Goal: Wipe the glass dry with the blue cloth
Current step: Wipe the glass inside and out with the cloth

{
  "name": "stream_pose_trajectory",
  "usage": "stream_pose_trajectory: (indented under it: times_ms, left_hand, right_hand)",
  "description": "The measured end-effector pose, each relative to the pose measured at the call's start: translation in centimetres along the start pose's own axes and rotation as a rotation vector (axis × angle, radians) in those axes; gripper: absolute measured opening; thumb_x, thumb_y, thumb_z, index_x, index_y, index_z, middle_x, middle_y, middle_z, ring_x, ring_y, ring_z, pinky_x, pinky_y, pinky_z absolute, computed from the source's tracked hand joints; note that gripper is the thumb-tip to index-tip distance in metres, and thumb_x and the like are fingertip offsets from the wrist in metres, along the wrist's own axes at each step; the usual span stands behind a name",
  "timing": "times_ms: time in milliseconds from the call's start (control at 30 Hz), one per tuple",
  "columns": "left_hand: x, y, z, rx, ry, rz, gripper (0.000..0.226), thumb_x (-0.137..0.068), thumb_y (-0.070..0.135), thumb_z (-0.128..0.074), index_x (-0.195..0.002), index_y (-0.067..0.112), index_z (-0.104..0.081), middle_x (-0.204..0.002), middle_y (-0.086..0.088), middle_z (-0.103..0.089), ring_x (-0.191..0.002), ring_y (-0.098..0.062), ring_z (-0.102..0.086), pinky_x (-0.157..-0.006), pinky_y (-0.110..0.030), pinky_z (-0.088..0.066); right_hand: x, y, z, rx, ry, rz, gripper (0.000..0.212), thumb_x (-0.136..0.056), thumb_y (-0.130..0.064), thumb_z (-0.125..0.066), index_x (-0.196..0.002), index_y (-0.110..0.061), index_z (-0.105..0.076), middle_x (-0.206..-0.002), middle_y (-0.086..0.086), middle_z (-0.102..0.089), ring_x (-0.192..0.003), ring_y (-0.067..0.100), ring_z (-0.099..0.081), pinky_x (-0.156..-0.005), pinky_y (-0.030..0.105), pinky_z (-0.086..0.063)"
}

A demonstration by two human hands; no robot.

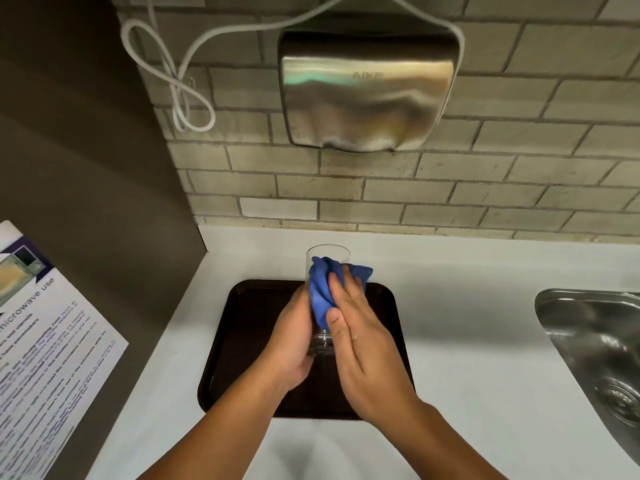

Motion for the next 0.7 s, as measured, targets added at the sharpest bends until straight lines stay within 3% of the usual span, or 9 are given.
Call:
stream_pose_trajectory:
  times_ms: [100, 167, 233, 300, 367, 433, 500, 600, 700]
  left_hand:
    - [0.1, -0.3, -0.1, -0.008, -0.032, 0.019, 0.057, -0.097, 0.064, -0.067, -0.135, 0.024, -0.08, -0.132, -0.014, -0.083, -0.12, -0.028, -0.081, -0.087, -0.034, -0.067]
    - [0.0, -0.3, 0.1, -0.009, -0.045, 0.025, 0.063, -0.096, 0.068, -0.068, -0.135, 0.019, -0.079, -0.128, -0.018, -0.083, -0.112, -0.031, -0.083, -0.086, -0.037, -0.067]
    - [-0.2, -0.3, 0.4, 0.004, -0.037, 0.039, 0.063, -0.097, 0.067, -0.067, -0.132, 0.017, -0.081, -0.121, -0.016, -0.086, -0.104, -0.028, -0.085, -0.081, -0.035, -0.067]
    - [-0.6, -0.7, 0.9, 0.024, -0.024, 0.047, 0.054, -0.108, 0.057, -0.057, -0.135, 0.016, -0.079, -0.113, -0.008, -0.089, -0.097, -0.019, -0.086, -0.075, -0.03, -0.068]
    - [-0.6, -0.8, 1.2, 0.018, -0.017, 0.038, 0.044, -0.112, 0.044, -0.052, -0.138, 0.018, -0.075, -0.118, -0.008, -0.088, -0.103, -0.019, -0.086, -0.077, -0.028, -0.067]
    - [-0.3, -0.7, 0.9, -0.01, -0.027, 0.025, 0.049, -0.105, 0.052, -0.059, -0.137, 0.02, -0.078, -0.131, -0.015, -0.083, -0.118, -0.028, -0.082, -0.086, -0.036, -0.067]
    - [0.1, -0.4, 0.2, -0.017, -0.037, 0.031, 0.06, -0.097, 0.065, -0.064, -0.136, 0.022, -0.079, -0.134, -0.017, -0.081, -0.123, -0.031, -0.079, -0.095, -0.042, -0.064]
    - [-0.1, -0.6, 0.1, -0.012, -0.017, 0.028, 0.067, -0.087, 0.073, -0.068, -0.128, 0.022, -0.083, -0.125, -0.014, -0.085, -0.113, -0.028, -0.083, -0.092, -0.041, -0.062]
    - [-0.4, -0.7, 0.8, -0.039, 0.027, 0.043, 0.057, -0.102, 0.066, -0.06, -0.124, 0.021, -0.085, -0.125, -0.017, -0.085, -0.115, -0.031, -0.082, -0.095, -0.042, -0.062]
  right_hand:
    - [-0.9, 0.9, 0.8, -0.223, 0.088, -0.125, 0.047, -0.12, -0.036, -0.033, -0.166, -0.034, -0.039, -0.172, -0.011, -0.047, -0.158, 0.003, -0.042, -0.13, 0.03, -0.035]
    - [-0.9, 1.4, 0.9, -0.433, 0.126, -0.237, 0.043, -0.121, -0.027, -0.036, -0.16, -0.023, -0.053, -0.146, 0.0, -0.073, -0.134, 0.013, -0.069, -0.116, 0.041, -0.055]
    - [0.2, 1.2, 0.3, -0.344, 0.103, -0.178, 0.043, -0.12, -0.035, -0.036, -0.16, -0.033, -0.052, -0.149, -0.005, -0.071, -0.136, 0.007, -0.067, -0.111, 0.025, -0.055]
    - [1.3, 0.7, -0.4, -0.144, 0.046, -0.047, 0.049, -0.117, -0.049, -0.034, -0.166, -0.046, -0.038, -0.175, -0.012, -0.042, -0.159, -0.001, -0.037, -0.122, 0.011, -0.035]
    - [1.1, 0.7, -0.3, -0.057, 0.033, 0.022, 0.049, -0.116, -0.05, -0.034, -0.165, -0.049, -0.036, -0.181, -0.017, -0.025, -0.165, -0.004, -0.018, -0.129, 0.013, -0.021]
    - [-0.1, 1.0, 0.2, -0.124, 0.072, -0.001, 0.046, -0.118, -0.039, -0.038, -0.164, -0.041, -0.039, -0.179, -0.016, -0.03, -0.163, -0.004, -0.024, -0.131, 0.018, -0.024]
    - [-1.6, 1.3, 0.8, -0.349, 0.125, -0.146, 0.044, -0.12, -0.027, -0.04, -0.163, -0.031, -0.048, -0.168, -0.008, -0.054, -0.153, 0.0, -0.048, -0.123, 0.023, -0.043]
    - [-2.3, 1.3, 0.6, -0.667, 0.182, -0.47, 0.036, -0.119, -0.027, -0.04, -0.129, -0.029, -0.075, -0.111, -0.007, -0.087, -0.111, 0.016, -0.08, -0.08, 0.014, -0.062]
    - [-1.0, 0.6, 0.2, -0.589, 0.137, -0.361, 0.036, -0.118, -0.037, -0.042, -0.135, -0.045, -0.072, -0.127, -0.015, -0.082, -0.122, 0.005, -0.075, -0.094, 0.015, -0.06]
Point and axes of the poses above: each hand's wrist, its own x-axis away from the middle knuckle, its own z-axis out of the back of the hand, y = z × x, the point moved 1 cm from there along -x, towards the middle knuckle
